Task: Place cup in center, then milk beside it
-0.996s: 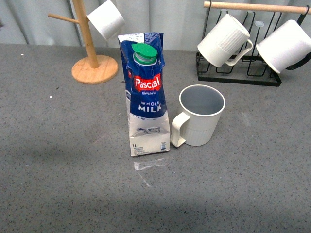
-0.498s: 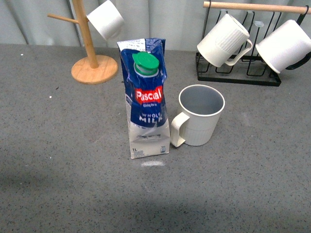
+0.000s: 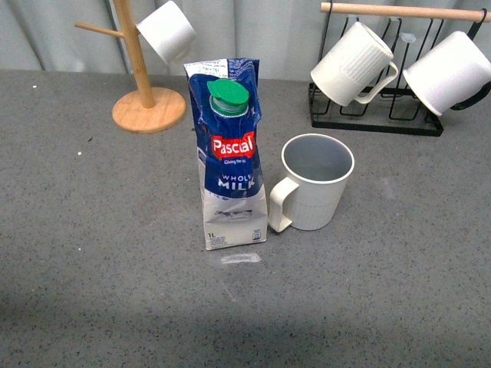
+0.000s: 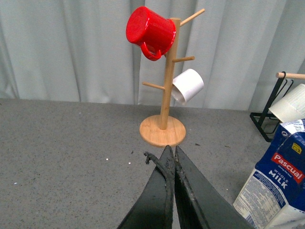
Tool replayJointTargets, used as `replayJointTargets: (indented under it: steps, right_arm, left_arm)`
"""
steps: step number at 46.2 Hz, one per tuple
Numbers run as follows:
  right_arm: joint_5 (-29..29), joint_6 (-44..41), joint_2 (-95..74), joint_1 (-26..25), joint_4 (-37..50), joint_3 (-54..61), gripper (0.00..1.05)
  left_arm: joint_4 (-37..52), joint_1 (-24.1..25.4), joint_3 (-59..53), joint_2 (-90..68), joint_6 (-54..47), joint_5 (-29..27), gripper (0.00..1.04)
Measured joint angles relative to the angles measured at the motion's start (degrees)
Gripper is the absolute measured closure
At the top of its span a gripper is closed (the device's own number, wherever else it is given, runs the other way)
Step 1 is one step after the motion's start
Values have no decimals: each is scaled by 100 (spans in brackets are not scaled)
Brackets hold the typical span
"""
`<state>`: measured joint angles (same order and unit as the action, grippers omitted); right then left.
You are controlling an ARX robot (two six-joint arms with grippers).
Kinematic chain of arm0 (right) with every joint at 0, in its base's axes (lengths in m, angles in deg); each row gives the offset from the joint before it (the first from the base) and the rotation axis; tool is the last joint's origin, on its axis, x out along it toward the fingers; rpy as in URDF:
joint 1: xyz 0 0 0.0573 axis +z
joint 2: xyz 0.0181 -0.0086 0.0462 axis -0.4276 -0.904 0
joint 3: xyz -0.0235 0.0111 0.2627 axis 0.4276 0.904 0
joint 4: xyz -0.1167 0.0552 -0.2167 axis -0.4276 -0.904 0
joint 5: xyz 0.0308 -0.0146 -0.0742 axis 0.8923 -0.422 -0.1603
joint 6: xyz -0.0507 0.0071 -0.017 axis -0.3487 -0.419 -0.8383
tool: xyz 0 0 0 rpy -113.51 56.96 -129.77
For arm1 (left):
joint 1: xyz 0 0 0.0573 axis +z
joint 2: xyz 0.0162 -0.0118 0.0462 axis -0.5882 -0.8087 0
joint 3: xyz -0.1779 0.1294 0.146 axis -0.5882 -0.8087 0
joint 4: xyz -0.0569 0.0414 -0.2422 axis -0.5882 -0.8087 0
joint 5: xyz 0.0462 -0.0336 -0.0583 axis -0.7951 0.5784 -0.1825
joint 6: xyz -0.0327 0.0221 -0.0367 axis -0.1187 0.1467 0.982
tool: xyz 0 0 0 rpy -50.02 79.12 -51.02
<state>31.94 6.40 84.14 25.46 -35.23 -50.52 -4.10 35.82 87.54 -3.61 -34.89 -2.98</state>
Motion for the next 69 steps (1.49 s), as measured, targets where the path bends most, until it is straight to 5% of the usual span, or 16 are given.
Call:
replayJointTargets:
  steps: [64,69]
  right_arm:
    - [0,0,0,0,0,0,9]
    - [0,0,0,0,0,0,9]
  left_arm:
    - [-3626,7,-4,3687,-2,20,101]
    - [-3626,7,-4,3692,0,20,82]
